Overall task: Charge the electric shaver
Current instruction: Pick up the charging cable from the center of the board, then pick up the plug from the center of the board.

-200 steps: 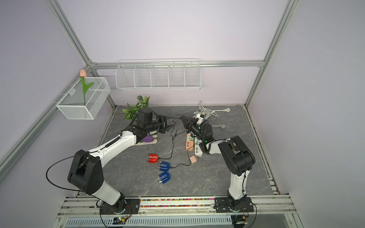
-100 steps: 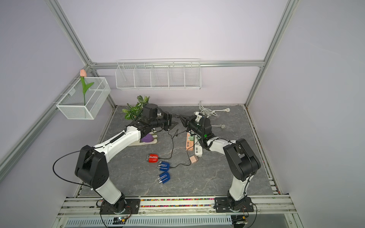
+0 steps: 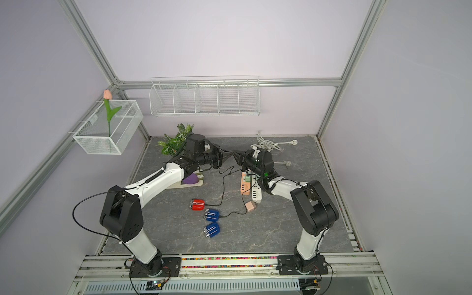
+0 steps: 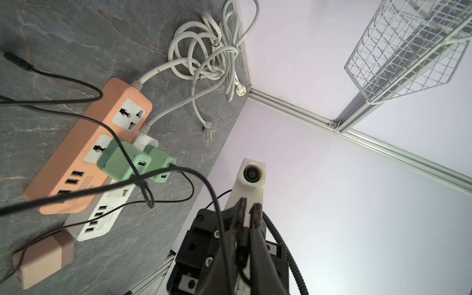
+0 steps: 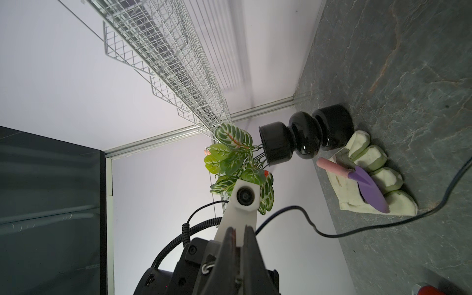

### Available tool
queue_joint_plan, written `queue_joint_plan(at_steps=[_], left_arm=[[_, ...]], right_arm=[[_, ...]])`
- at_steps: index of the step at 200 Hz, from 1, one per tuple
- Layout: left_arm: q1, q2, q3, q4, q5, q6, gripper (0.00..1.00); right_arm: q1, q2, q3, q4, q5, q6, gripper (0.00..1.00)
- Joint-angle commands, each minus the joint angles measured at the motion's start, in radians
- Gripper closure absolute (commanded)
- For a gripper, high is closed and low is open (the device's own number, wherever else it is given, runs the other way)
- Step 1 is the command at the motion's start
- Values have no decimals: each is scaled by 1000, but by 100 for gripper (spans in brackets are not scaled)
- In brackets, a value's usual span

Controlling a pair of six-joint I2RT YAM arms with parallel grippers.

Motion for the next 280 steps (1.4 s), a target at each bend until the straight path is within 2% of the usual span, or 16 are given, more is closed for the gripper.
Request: queue_joint_plan(at_steps=[1, 28, 45, 57, 90, 107, 127, 148, 160, 181, 195, 213, 234, 280], left_arm=[[7, 23, 23, -4, 8, 27, 89], [10, 23, 46, -65, -4, 92, 90], [14, 26, 58, -93, -11, 135, 100], [17, 27, 59, -94, -11, 150, 100], [18, -4, 38, -91, -17, 148, 100], [20, -30, 14, -86, -14, 128, 100], [19, -64, -26, -87, -9, 111, 100], [19, -96, -61, -101, -3, 105, 100], [20, -112, -74, -111, -2, 100, 100], [19, -131, -86, -131, 1, 102, 100], [20, -140, -92, -143, 5, 103, 100], [19, -150, -103, -156, 9, 105, 100], [19, -161, -126, -157, 13, 105, 100], [20, -180, -146, -153, 30, 111, 100]], right_arm=[[-1, -31, 22, 18, -24, 32, 93], [-5, -41, 23, -1, -34, 37, 93], [-7, -50, 20, -10, -36, 40, 93], [-8, -63, 15, -24, -33, 34, 92], [-29, -157, -19, -180, -14, -47, 67], [-51, -278, -32, -478, 20, -169, 55], [-60, -438, -38, -888, 135, -315, 45], [-59, -524, -16, -1294, 186, -421, 44], [-54, -544, -53, -1414, 161, -414, 43], [-14, -555, -179, -1445, 114, -270, 43], [24, -542, -216, -1402, 136, -206, 42], [58, -498, -194, -1401, 198, -161, 39], [64, -405, -163, -1386, 191, -83, 37], [63, -280, -105, -1334, 193, -67, 29]])
